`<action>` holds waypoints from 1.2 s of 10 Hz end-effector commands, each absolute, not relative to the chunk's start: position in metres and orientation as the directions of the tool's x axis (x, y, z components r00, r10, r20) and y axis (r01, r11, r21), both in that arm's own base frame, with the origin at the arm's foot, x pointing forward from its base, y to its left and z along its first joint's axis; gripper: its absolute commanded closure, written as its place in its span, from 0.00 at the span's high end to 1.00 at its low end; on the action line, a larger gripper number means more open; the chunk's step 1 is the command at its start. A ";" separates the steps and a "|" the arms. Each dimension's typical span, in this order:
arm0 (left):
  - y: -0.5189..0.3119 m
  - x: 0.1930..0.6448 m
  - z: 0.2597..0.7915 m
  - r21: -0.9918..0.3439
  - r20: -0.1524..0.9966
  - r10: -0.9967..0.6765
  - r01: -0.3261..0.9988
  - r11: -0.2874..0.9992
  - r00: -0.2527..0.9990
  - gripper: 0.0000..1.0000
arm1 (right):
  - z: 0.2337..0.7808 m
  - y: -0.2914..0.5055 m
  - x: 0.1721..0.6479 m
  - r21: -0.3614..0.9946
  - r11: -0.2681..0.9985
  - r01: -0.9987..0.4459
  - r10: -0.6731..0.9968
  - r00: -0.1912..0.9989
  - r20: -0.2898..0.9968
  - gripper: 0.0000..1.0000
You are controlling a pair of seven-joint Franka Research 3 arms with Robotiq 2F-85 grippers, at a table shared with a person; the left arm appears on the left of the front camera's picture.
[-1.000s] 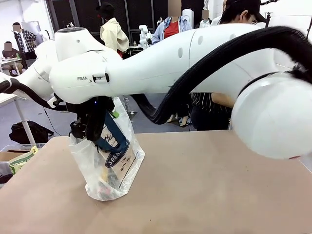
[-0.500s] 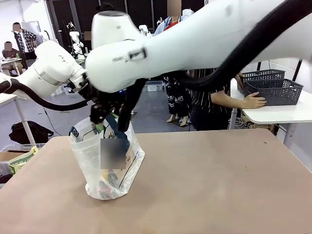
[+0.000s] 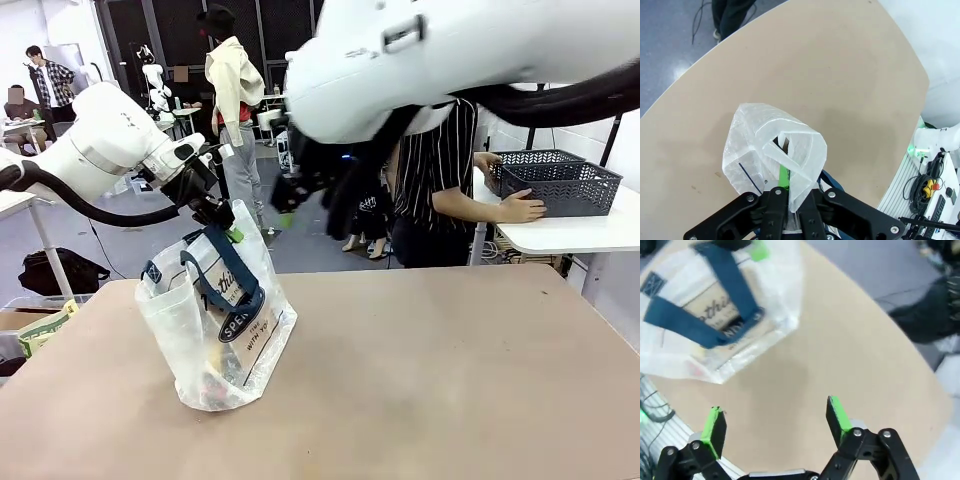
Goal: Transfer purchased items from the store into the shopping bag.
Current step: Move the Reusable shopping bag to the right side of the table.
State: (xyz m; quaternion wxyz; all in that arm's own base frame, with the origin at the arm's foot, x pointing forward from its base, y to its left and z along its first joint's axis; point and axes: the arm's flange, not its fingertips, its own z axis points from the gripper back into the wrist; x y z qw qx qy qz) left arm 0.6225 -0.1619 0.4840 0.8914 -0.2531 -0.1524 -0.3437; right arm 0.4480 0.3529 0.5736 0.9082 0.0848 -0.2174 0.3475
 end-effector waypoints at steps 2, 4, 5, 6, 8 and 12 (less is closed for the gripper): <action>-0.161 0.622 0.486 -0.346 0.426 -0.552 0.692 0.634 0.717 0.00 | 0.566 0.272 0.453 -0.020 0.924 -0.382 0.364 0.863 0.351 1.00; -0.160 0.627 0.486 -0.334 0.422 -0.555 0.692 0.640 0.717 0.00 | 0.564 0.203 0.462 -0.044 0.983 -0.176 0.181 0.942 0.284 1.00; -0.161 0.627 0.486 -0.332 0.421 -0.553 0.690 0.644 0.719 0.00 | 0.560 0.172 0.462 -0.058 0.996 -0.071 0.083 0.964 0.251 1.00; -0.161 0.626 0.486 -0.335 0.418 -0.552 0.687 0.645 0.722 0.00 | 0.555 0.144 0.460 -0.078 0.996 0.033 -0.016 0.979 0.205 1.00; -0.162 0.628 0.485 -0.327 0.428 -0.552 0.692 0.644 0.716 0.00 | 0.545 0.077 0.458 -0.063 0.975 0.212 -0.201 0.969 0.141 1.00; -0.163 0.625 0.484 -0.249 0.472 -0.559 0.711 0.658 0.682 0.00 | 0.533 0.035 0.459 -0.058 0.963 0.264 -0.257 0.962 0.095 1.00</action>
